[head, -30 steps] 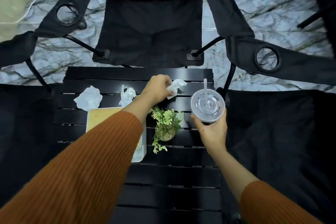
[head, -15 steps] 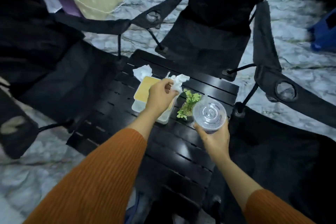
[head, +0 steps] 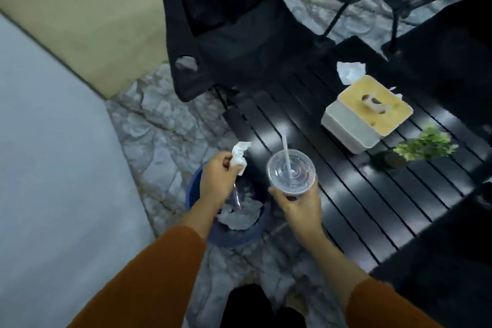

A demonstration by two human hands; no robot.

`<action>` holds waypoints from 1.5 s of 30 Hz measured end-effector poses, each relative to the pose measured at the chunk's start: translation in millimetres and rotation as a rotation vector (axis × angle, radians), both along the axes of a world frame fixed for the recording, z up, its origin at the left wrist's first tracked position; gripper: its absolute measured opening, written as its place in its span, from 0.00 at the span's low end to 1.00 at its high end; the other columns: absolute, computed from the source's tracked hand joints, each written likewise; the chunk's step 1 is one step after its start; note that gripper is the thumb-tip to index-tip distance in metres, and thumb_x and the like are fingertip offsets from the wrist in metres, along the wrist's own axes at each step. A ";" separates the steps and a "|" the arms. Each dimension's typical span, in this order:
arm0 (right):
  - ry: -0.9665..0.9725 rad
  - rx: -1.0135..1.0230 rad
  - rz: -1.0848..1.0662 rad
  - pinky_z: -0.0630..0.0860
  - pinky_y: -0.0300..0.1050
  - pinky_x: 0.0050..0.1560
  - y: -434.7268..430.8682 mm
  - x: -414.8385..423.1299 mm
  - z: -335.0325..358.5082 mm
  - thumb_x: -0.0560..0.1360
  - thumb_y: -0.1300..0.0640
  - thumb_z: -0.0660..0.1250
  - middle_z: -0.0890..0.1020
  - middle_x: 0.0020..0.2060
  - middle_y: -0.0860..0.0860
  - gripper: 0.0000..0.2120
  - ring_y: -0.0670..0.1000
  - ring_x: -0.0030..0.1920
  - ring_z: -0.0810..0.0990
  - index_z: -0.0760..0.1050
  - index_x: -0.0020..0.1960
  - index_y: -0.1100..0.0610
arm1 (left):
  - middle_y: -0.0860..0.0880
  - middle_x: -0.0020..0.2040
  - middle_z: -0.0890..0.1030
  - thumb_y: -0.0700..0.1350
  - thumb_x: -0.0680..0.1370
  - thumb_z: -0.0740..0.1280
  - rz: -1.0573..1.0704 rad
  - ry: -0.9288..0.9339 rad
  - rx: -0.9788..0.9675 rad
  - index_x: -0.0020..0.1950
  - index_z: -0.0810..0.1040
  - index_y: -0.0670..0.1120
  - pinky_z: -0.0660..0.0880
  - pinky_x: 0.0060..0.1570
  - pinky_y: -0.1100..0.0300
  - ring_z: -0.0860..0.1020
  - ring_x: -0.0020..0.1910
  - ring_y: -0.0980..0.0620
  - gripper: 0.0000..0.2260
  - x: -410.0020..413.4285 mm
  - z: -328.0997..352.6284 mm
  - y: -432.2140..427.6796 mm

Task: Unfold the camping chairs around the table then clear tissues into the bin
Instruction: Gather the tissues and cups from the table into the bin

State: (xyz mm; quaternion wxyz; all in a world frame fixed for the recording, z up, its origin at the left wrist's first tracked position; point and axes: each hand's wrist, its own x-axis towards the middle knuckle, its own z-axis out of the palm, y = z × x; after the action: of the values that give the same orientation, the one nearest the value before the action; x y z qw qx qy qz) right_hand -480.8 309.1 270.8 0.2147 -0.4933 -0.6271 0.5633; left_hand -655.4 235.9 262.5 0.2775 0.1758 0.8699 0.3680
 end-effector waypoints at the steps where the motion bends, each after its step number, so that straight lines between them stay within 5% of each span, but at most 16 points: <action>1: 0.006 -0.013 0.041 0.78 0.47 0.57 -9.5 -10.2 -6.9 0.63 0.50 0.80 0.77 0.58 0.48 0.33 0.47 0.60 0.77 0.65 0.60 0.35 | 0.46 0.41 0.82 0.45 0.75 0.71 0.023 0.013 -0.051 0.50 0.79 0.43 0.74 0.38 0.55 0.78 0.38 0.48 0.07 -3.6 -9.8 -18.1; 7: -0.131 -0.097 0.179 0.76 0.53 0.61 -47.8 -49.8 -62.7 0.61 0.54 0.80 0.77 0.59 0.50 0.36 0.50 0.60 0.76 0.66 0.63 0.46 | 0.51 0.30 0.70 0.41 0.76 0.69 0.125 -0.013 -0.246 0.44 0.74 0.41 0.61 0.27 0.61 0.71 0.31 0.48 0.06 -6.7 -68.2 -83.6; 13: -0.498 -0.226 0.382 0.68 0.56 0.69 -51.2 -58.2 -99.3 0.64 0.61 0.80 0.62 0.75 0.56 0.52 0.59 0.74 0.60 0.51 0.77 0.56 | 0.38 0.53 0.81 0.40 0.75 0.68 0.038 -0.149 -0.490 0.55 0.77 0.35 0.71 0.43 0.54 0.79 0.51 0.39 0.11 -4.2 -100.4 -102.0; 15: -0.485 -0.223 0.419 0.68 0.56 0.70 -47.7 -50.5 -100.2 0.66 0.61 0.79 0.62 0.74 0.56 0.50 0.58 0.74 0.60 0.52 0.77 0.55 | 0.35 0.52 0.81 0.38 0.76 0.67 0.050 -0.159 -0.493 0.53 0.77 0.35 0.73 0.43 0.51 0.79 0.50 0.38 0.09 -4.8 -101.9 -105.5; 21: -0.341 -0.150 0.407 0.71 0.45 0.66 -18.7 -36.8 -58.9 0.70 0.62 0.75 0.71 0.69 0.53 0.35 0.53 0.68 0.70 0.63 0.73 0.56 | 0.39 0.63 0.77 0.39 0.78 0.66 0.086 -0.119 -0.367 0.70 0.69 0.39 0.72 0.52 0.59 0.77 0.60 0.42 0.21 -15.0 -58.4 -80.6; 24: -0.247 -0.108 0.367 0.71 0.40 0.61 4.9 -36.9 -25.4 0.73 0.61 0.73 0.74 0.64 0.50 0.30 0.48 0.64 0.72 0.65 0.71 0.57 | 0.40 0.63 0.77 0.39 0.78 0.66 0.061 -0.061 -0.249 0.69 0.71 0.39 0.72 0.54 0.60 0.77 0.59 0.43 0.19 -19.8 -26.6 -43.4; 28: -0.134 -0.009 0.269 0.73 0.47 0.64 52.1 -32.8 15.9 0.73 0.60 0.72 0.76 0.63 0.51 0.25 0.50 0.63 0.74 0.69 0.68 0.57 | 0.41 0.58 0.80 0.41 0.77 0.67 0.004 0.066 -0.126 0.64 0.75 0.41 0.76 0.59 0.54 0.79 0.56 0.44 0.16 -20.5 11.1 30.1; 33: 0.035 0.092 0.031 0.73 0.26 0.44 129.3 -14.3 58.7 0.73 0.63 0.71 0.78 0.53 0.48 0.18 0.48 0.50 0.77 0.73 0.61 0.55 | 0.45 0.55 0.80 0.42 0.76 0.68 -0.113 0.148 0.016 0.62 0.76 0.43 0.77 0.55 0.54 0.78 0.53 0.47 0.15 0.3 41.9 143.2; 35: 0.071 0.135 -0.056 0.74 0.27 0.43 163.2 -0.8 69.0 0.73 0.63 0.70 0.78 0.52 0.48 0.16 0.49 0.49 0.78 0.73 0.58 0.53 | 0.47 0.55 0.80 0.42 0.76 0.69 -0.168 0.158 0.064 0.62 0.77 0.45 0.76 0.54 0.56 0.78 0.51 0.49 0.14 13.3 47.2 187.1; 39: 0.042 0.199 -0.217 0.77 0.38 0.47 231.8 29.0 74.4 0.74 0.62 0.69 0.80 0.49 0.49 0.13 0.47 0.48 0.79 0.75 0.57 0.52 | 0.46 0.55 0.81 0.41 0.75 0.70 -0.278 0.150 0.143 0.60 0.78 0.45 0.76 0.54 0.57 0.77 0.49 0.51 0.14 32.3 49.0 267.2; 43: -0.029 0.238 -0.384 0.77 0.37 0.47 296.3 49.3 57.8 0.74 0.62 0.68 0.81 0.48 0.50 0.12 0.40 0.42 0.78 0.76 0.56 0.54 | 0.46 0.56 0.80 0.41 0.75 0.70 -0.420 0.172 0.155 0.61 0.78 0.45 0.75 0.56 0.57 0.78 0.53 0.49 0.15 31.4 41.4 335.9; 45: -0.057 0.222 -0.450 0.75 0.28 0.43 324.0 53.7 44.9 0.74 0.63 0.68 0.81 0.48 0.51 0.12 0.40 0.41 0.77 0.75 0.58 0.56 | 0.46 0.58 0.79 0.41 0.75 0.70 -0.475 0.174 0.134 0.63 0.78 0.45 0.74 0.58 0.58 0.77 0.54 0.50 0.16 25.9 31.0 365.6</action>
State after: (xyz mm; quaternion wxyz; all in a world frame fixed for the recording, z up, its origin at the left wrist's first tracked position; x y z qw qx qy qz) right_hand -427.1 633.1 315.7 0.3698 -0.6094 -0.5655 0.4149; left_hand -629.5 601.5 293.5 0.2678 0.4240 0.7986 0.3329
